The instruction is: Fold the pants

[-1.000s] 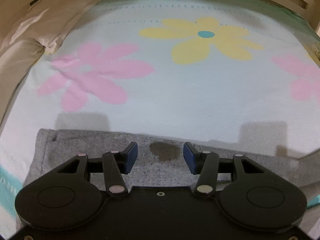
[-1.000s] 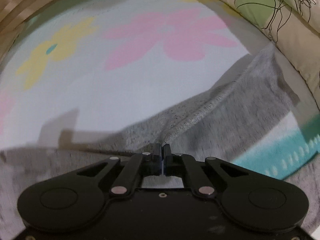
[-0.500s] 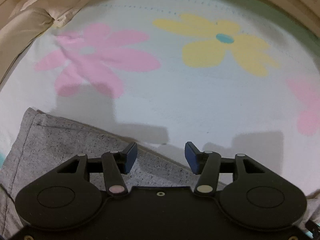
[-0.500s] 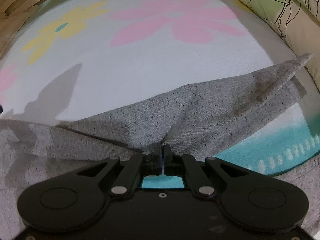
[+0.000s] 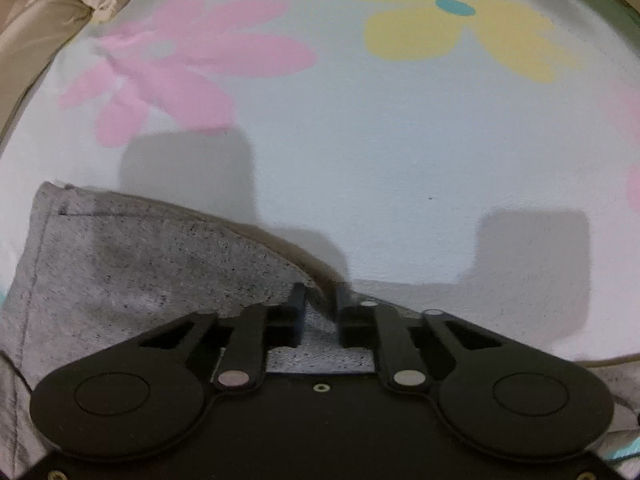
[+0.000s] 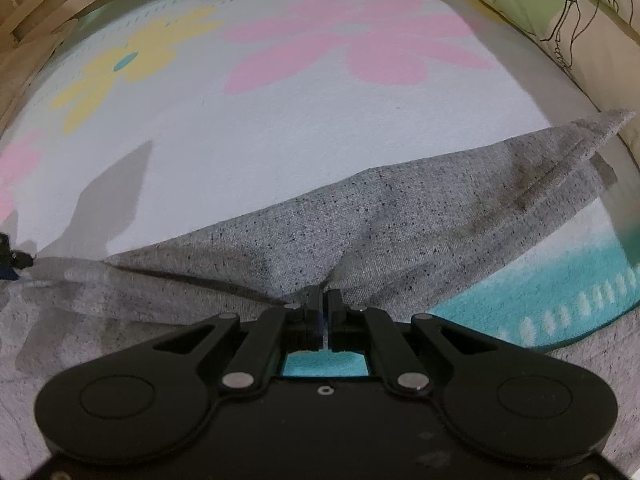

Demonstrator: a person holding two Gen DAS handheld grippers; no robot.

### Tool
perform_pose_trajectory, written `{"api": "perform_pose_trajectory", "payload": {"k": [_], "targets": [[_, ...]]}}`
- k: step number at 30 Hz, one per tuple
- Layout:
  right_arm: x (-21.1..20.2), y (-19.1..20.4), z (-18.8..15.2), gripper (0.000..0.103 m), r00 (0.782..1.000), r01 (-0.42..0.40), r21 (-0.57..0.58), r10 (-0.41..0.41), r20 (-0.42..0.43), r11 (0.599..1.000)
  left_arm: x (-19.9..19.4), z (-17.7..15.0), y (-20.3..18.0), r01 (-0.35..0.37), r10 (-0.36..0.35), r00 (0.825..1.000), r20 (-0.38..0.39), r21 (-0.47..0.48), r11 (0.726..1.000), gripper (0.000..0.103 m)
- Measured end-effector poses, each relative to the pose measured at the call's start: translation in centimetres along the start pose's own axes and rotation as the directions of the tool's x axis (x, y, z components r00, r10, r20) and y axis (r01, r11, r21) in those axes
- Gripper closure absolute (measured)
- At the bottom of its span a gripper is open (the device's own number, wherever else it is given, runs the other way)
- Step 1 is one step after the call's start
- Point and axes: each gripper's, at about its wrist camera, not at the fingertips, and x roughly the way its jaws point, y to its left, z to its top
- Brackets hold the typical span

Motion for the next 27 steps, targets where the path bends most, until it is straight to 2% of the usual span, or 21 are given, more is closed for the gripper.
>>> {"api": "perform_pose_trajectory", "payload": {"k": [2,5,15,23,27], "targets": [[-0.2,-0.2,0.1,0.101,1.0,-0.006,0.024,0.006,0.0,1.0,-0.7,-0.4,0.4,0.007,-0.007,1.0,0.019,0.001,1.0,0.096],[-0.8,-0.4,0.4,0.101,1.0,-0.011,0.049,0.011,0.005,0.999,-2.3,-0.9,1.2,0.022,-0.022,0.999,0.05,0.005,1.0,0.098],[-5.8,-0.1,0.3,0.101,0.997,-0.013,0.011,0.012,0.071,1.0,-9.2,-4.3,3.0,0.059,-0.063,0.984,0.168,0.024,0.998,0.1],[-10.7,-1.2,-2.2,0.101,0.995,-0.032,0.033,0.029,0.094,0.999,-14.9,-10.1,4.0,0.084,-0.098,0.953,0.286,0.059,0.995,0.1],[-12.6,-1.4,-3.7,0.101,0.995,-0.015,0.015,0.013,0.104,1.0,-16.2,-13.5,5.0,0.109,-0.124,0.946,0.298,0.068,0.992,0.1]]}}
